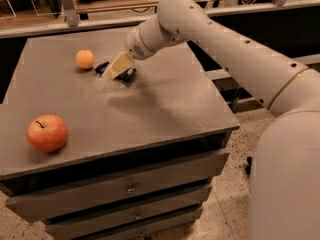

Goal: Move rxbar blueberry near orange

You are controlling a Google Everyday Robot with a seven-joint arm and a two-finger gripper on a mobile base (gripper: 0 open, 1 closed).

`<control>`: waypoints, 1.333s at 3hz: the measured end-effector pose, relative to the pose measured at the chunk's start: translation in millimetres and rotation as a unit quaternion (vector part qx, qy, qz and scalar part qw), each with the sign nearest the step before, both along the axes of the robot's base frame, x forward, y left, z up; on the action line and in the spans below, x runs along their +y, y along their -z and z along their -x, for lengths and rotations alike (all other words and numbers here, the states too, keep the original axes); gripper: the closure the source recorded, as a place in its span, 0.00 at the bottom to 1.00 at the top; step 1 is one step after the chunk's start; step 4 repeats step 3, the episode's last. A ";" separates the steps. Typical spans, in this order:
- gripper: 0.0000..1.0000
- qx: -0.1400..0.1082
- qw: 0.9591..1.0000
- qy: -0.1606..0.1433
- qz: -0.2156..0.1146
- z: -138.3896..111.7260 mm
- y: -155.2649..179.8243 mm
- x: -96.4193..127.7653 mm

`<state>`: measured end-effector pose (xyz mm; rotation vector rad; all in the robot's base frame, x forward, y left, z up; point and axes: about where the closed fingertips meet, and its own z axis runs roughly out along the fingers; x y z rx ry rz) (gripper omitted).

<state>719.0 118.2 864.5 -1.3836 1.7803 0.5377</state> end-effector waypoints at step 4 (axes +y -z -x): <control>0.00 0.042 0.999 0.017 0.014 0.2 -27.2 -83.7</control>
Offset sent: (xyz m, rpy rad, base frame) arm 0.0013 -0.1410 0.0311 -0.0965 0.1361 -0.0742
